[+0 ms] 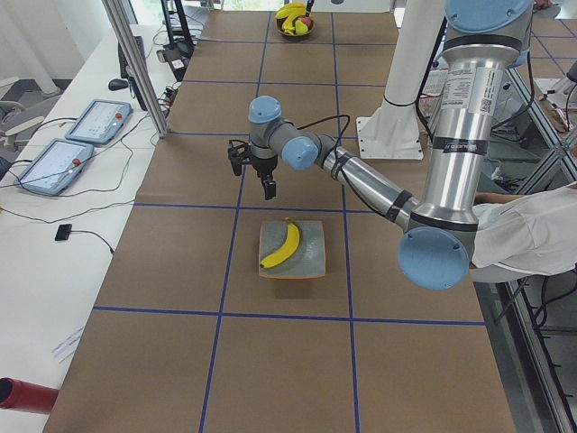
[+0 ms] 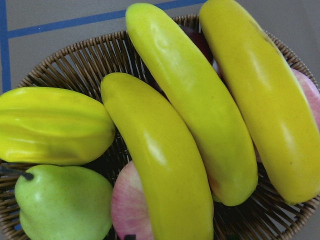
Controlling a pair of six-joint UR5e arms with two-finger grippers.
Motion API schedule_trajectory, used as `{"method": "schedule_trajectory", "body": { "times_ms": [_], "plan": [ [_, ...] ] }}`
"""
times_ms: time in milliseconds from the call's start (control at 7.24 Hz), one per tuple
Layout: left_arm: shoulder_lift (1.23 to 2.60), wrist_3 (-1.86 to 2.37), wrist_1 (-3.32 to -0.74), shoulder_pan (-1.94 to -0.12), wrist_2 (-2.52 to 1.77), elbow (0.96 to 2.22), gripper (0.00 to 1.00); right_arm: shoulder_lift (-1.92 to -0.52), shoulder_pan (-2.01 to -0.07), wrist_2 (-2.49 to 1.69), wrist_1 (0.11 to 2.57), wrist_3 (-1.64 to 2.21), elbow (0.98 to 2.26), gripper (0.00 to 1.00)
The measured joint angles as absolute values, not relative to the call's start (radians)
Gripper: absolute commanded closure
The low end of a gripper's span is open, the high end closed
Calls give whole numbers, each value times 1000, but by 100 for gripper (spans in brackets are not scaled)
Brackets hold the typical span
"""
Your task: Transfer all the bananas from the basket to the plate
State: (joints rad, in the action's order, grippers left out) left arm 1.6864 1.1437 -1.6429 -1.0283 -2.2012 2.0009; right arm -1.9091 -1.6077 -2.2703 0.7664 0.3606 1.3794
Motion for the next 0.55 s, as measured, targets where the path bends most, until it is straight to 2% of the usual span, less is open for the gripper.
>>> {"method": "schedule_trajectory", "body": {
  "times_ms": [276,552],
  "plan": [
    [1687,1144,-1644,-1029,-2201,2010,0,-1911,-1640,-2293,770,344,1420,100],
    [1691,1144,-1646,-1026,-2201,2023,0,-1916,-1692,-2397,822,344,1523,100]
  ]
}}
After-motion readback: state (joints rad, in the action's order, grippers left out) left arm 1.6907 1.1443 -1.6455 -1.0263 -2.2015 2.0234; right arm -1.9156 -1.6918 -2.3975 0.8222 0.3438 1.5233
